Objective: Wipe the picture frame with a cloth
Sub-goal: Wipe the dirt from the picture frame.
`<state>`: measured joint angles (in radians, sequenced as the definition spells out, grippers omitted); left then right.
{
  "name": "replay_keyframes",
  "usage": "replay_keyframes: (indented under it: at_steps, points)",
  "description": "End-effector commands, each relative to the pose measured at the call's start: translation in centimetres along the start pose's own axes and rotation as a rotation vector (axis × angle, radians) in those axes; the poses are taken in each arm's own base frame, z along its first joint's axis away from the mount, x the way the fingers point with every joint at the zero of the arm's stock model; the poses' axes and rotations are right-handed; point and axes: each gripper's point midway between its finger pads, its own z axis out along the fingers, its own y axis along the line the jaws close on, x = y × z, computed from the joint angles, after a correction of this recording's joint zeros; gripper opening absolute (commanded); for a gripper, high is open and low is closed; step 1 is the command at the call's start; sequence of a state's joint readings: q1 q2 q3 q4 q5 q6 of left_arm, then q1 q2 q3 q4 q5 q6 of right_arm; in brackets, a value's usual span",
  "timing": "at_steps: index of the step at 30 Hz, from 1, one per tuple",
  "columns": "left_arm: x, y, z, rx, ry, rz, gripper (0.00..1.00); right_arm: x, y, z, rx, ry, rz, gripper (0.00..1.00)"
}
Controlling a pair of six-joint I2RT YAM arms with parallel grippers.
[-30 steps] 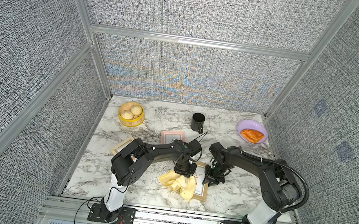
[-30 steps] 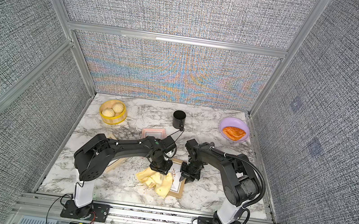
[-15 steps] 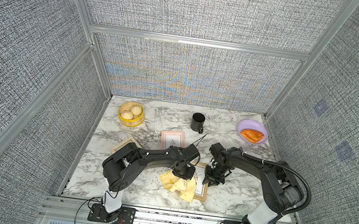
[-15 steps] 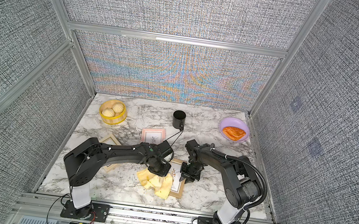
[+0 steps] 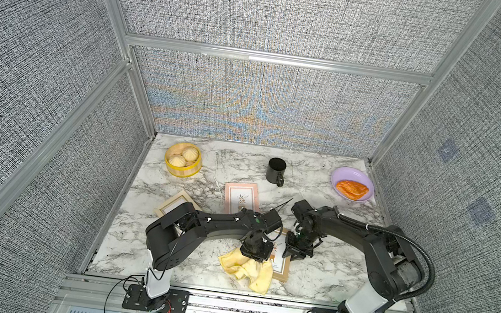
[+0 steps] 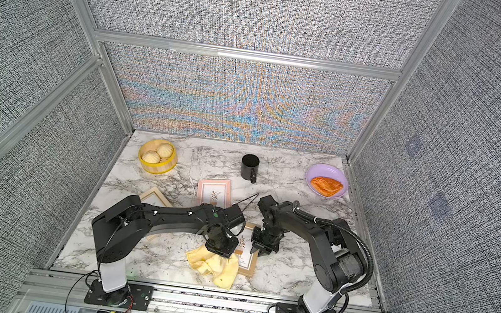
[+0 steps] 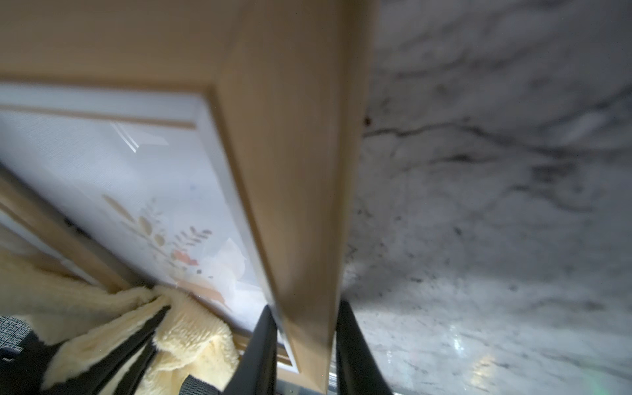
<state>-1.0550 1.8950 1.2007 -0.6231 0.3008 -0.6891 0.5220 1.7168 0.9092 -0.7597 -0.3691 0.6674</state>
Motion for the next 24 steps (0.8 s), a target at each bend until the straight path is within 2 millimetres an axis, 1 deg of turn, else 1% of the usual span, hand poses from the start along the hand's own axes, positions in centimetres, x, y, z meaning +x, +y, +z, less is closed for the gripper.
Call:
replay_keyframes:
  at_steps: [1,4,7,10,12,14,17,21,24]
  points:
    - [1.3,-0.5,0.9,-0.037,0.045,0.004,0.00,-2.2,-4.7,1.3,0.251,-0.147,0.031,0.00]
    - [2.4,-1.1,1.0,-0.042,0.044,0.007,0.00,-2.2,-4.5,1.3,0.249,-0.149,0.034,0.00]
    - [3.3,-0.1,0.8,-0.065,0.019,-0.035,0.00,-2.1,-4.7,1.3,0.254,-0.152,0.039,0.00]
    - [3.8,1.9,0.5,-0.108,-0.026,-0.089,0.00,-1.9,-5.0,1.3,0.261,-0.154,0.044,0.00]
    - [3.9,2.3,0.6,-0.108,-0.052,-0.117,0.00,-1.8,-5.2,1.4,0.266,-0.153,0.046,0.00]
    - [3.7,2.1,1.0,-0.090,-0.065,-0.143,0.00,-1.7,-5.3,1.5,0.266,-0.150,0.052,0.00]
    - [2.9,1.1,1.3,-0.065,-0.088,-0.162,0.00,-1.5,-5.2,1.5,0.259,-0.149,0.055,0.00]
    - [1.7,-1.6,1.5,-0.039,-0.117,-0.138,0.00,-1.3,-4.6,1.2,0.242,-0.155,0.040,0.00]
    - [1.4,-3.4,2.0,-0.032,-0.126,-0.134,0.00,-1.1,-4.4,1.1,0.222,-0.153,0.030,0.00]
